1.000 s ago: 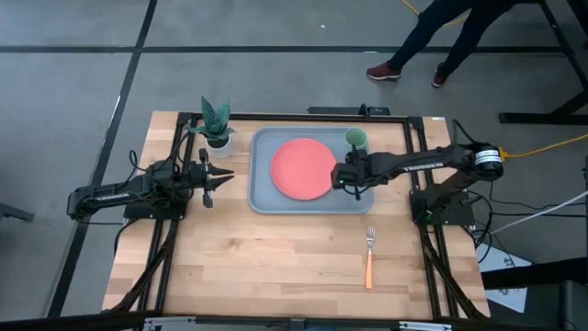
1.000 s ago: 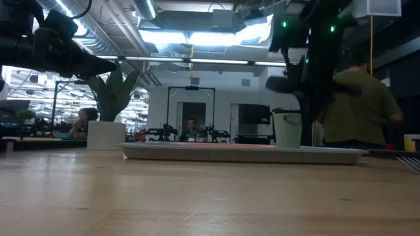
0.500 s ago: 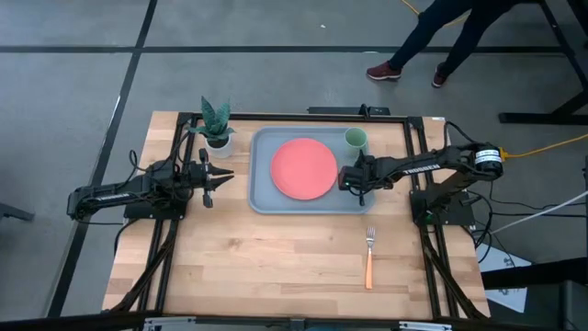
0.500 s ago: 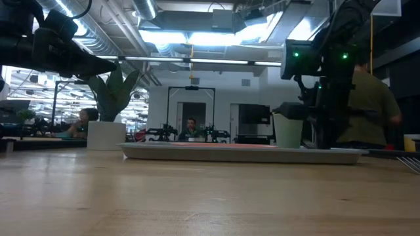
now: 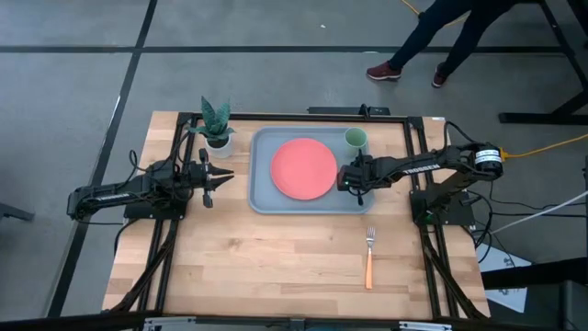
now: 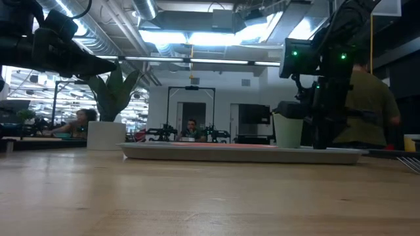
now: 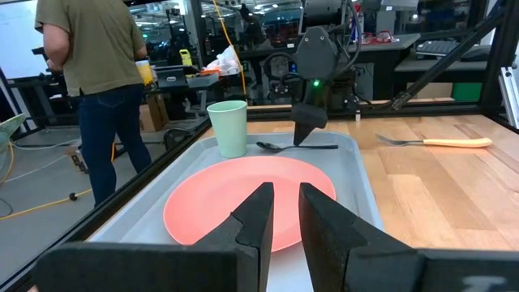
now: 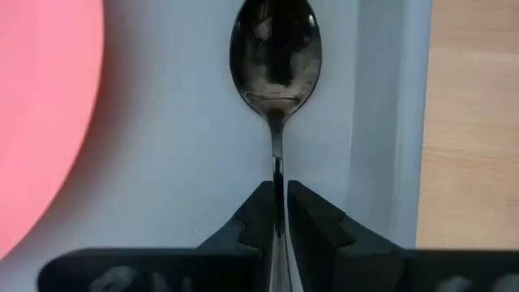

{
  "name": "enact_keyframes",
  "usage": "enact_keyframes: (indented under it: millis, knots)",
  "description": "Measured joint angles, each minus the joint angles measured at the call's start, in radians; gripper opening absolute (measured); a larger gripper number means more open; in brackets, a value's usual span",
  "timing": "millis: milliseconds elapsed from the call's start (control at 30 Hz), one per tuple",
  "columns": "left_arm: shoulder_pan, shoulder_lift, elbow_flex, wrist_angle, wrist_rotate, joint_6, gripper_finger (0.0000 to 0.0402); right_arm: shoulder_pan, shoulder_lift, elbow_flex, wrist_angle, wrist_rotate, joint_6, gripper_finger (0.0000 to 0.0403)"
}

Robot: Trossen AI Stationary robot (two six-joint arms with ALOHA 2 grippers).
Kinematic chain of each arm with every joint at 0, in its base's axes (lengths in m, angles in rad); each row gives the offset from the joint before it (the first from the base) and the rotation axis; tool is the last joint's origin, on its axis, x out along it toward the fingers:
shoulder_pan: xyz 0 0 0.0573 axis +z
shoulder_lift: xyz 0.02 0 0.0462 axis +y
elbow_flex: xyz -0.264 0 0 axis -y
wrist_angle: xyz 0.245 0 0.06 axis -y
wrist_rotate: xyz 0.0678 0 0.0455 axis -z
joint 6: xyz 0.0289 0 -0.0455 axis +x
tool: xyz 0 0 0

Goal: Pick and place plate/cup/fork/spoon on tray
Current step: Put the orange spoon on the blue tray to right of the pink plate

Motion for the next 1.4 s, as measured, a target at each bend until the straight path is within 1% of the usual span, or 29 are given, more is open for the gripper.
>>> enact_keyframes:
  millis: [167,233,333,500,633,767,867,967,1067,1167,1267,1400]
  knots:
    - [0.0,0.0,0.0,0.0,0.0,0.0,0.0055,0.0,0.0,0.0,0.002,-0.001,-0.001,0.0044]
    - [0.0,0.0,0.0,0.0,0.0,0.0,0.0055,0.0,0.0,0.008,-0.003,-0.023,-0.005,0.0044]
    - [0.0,0.0,0.0,0.0,0.0,0.0,0.0055,0.007,-0.006,0.049,-0.001,-0.068,-0.053,0.0044]
    - [0.0,0.0,0.0,0.0,0.0,0.0,0.0055,0.058,-0.013,0.154,-0.04,-0.053,-0.124,0.0045]
    - [0.0,0.0,0.0,0.0,0.0,0.0,0.0055,0.127,-0.013,0.2,-0.068,-0.053,-0.114,0.0045]
    - [0.0,0.0,0.0,0.0,0.0,0.0,0.0055,0.234,-0.013,0.204,-0.066,-0.081,0.007,0.0045]
    - [0.0,0.0,0.0,0.0,0.0,0.0,0.0055,0.324,-0.013,0.196,-0.058,-0.119,0.16,0.0045]
    - [0.0,0.0,0.0,0.0,0.0,0.0,0.0055,0.407,-0.013,0.193,-0.073,-0.125,0.321,0.0045]
    - [0.0,0.0,0.0,0.0,0.0,0.0,0.0055,0.481,-0.002,0.195,-0.066,-0.124,0.438,0.0045]
    - [0.0,0.0,0.0,0.0,0.0,0.0,0.0055,0.538,0.03,0.216,-0.066,-0.138,0.506,0.0045]
    - [0.0,0.0,0.0,0.0,0.0,0.0,0.0055,0.569,0.058,0.247,-0.074,-0.14,0.523,0.0045]
    - [0.0,0.0,0.0,0.0,0.0,0.0,0.0055,0.633,0.078,0.296,-0.142,-0.127,0.569,0.0045]
